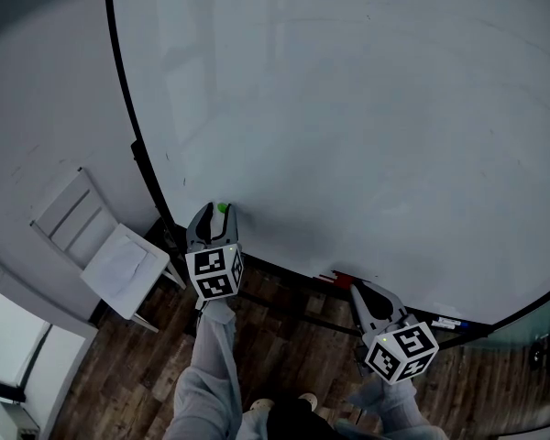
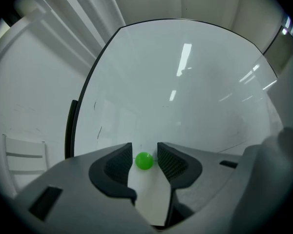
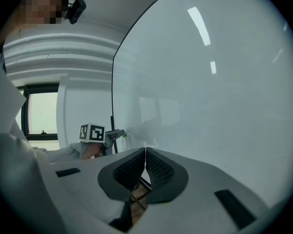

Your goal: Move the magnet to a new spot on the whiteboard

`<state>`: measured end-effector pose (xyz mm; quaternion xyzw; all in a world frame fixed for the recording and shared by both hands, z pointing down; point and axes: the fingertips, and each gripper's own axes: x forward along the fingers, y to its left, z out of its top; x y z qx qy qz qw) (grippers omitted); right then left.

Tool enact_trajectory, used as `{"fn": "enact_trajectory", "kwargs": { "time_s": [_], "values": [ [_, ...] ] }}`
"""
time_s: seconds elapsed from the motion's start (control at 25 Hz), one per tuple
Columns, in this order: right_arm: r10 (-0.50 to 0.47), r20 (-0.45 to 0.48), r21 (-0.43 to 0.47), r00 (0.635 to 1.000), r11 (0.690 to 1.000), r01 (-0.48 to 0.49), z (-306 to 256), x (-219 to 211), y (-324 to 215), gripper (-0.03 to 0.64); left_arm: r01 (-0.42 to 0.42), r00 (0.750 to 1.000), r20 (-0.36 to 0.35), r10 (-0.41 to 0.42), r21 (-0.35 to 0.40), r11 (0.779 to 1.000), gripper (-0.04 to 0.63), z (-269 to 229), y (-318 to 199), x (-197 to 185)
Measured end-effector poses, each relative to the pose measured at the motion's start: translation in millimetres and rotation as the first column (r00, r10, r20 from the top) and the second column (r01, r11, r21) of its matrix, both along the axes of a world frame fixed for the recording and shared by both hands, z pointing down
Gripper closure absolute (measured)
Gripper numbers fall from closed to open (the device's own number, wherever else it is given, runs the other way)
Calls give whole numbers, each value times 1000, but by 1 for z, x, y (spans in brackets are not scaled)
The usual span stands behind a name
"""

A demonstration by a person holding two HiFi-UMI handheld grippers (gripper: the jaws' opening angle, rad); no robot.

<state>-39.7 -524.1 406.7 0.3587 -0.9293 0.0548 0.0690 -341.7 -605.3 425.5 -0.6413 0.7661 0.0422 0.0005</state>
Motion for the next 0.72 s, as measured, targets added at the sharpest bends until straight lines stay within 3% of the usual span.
{"fn": "enact_trajectory", "kwargs": {
  "time_s": [0.72],
  "values": [
    [34, 31, 0, 999, 999, -34, -3, 2, 34, 588, -138, 989, 44, 141, -67, 988, 385, 0, 34, 29]
  ]
}}
